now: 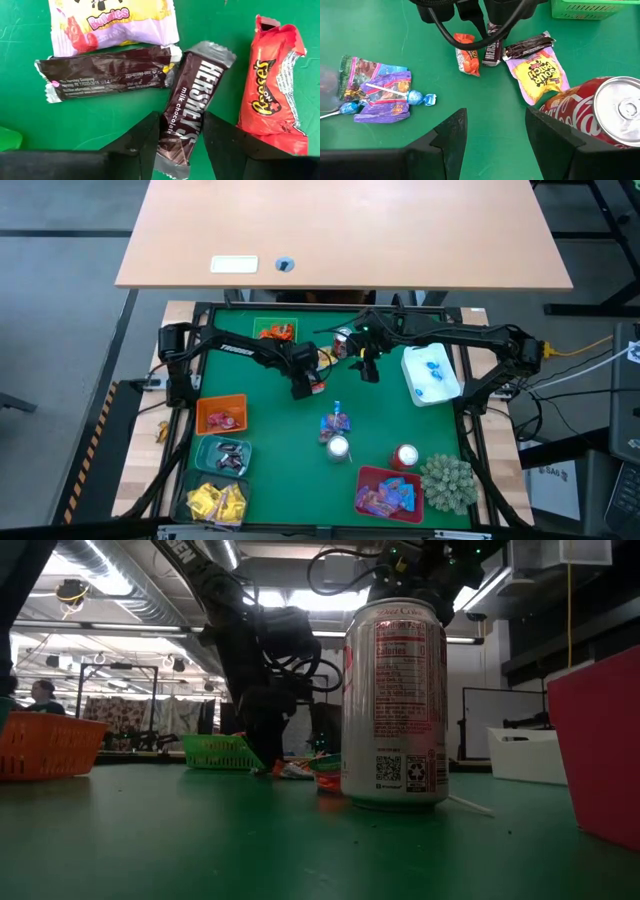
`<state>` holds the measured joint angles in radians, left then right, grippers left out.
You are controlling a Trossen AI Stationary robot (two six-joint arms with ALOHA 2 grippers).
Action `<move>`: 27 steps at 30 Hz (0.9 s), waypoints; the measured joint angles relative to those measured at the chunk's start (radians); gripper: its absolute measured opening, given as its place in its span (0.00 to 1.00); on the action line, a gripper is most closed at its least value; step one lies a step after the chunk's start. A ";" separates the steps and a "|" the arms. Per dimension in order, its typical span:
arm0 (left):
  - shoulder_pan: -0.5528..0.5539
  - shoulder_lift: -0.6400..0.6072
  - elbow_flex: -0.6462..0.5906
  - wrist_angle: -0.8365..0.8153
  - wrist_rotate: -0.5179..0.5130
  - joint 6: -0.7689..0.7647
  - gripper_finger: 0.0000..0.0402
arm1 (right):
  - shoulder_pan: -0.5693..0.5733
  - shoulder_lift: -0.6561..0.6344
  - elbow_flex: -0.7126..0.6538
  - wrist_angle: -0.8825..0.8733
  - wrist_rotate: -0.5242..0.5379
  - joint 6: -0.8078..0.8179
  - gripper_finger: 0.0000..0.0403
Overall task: Sort candy
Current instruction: Put the brown chocolate into the blue bin
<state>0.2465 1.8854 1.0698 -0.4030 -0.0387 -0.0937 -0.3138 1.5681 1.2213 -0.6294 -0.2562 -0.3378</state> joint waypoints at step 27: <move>-0.004 -0.001 0.131 -0.167 0.011 -0.008 0.12 | 0.000 0.000 0.000 -0.001 0.000 0.000 0.49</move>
<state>0.2421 1.8847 1.2011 -0.5701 -0.0273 -0.1020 -0.3138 1.5681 1.2213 -0.6303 -0.2563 -0.3378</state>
